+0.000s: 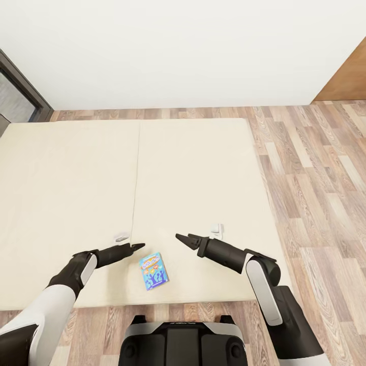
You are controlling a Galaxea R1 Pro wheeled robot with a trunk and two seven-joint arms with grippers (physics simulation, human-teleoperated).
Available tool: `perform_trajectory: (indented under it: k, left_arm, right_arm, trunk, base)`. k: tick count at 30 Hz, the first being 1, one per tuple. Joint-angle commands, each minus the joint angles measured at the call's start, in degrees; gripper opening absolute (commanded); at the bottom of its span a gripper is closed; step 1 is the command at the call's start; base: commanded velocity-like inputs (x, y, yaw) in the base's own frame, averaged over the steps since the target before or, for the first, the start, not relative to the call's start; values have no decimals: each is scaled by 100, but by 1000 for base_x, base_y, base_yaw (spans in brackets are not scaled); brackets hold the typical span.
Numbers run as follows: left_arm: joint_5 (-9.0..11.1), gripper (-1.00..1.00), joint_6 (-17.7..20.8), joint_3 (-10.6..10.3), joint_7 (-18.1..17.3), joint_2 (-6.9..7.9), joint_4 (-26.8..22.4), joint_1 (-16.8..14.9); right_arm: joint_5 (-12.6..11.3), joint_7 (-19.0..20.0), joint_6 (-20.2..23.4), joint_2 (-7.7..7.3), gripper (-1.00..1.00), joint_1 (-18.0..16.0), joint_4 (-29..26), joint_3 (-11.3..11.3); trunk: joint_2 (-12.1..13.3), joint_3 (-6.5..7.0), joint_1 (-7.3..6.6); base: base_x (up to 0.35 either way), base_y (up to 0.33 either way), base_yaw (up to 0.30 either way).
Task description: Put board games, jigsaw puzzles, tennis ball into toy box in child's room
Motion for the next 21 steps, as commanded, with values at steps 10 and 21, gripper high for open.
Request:
perform_trajectory:
  k: [10, 21]
  left_arm:
    - [41, 100, 79, 16, 23, -6, -6, -4]
    - [49, 100, 108, 20, 35, -7, -3, -4]
  right_arm:
    - [-19, -80, 68, 12, 100, -3, 14, -16]
    - [-30, -320, 89, 8, 100, -3, 16, -17]
  trunk:
    - [-6, -5, 2]
    - [-6, -5, 2]
  base:
    - [0, 0, 0]
    - [0, 0, 0]
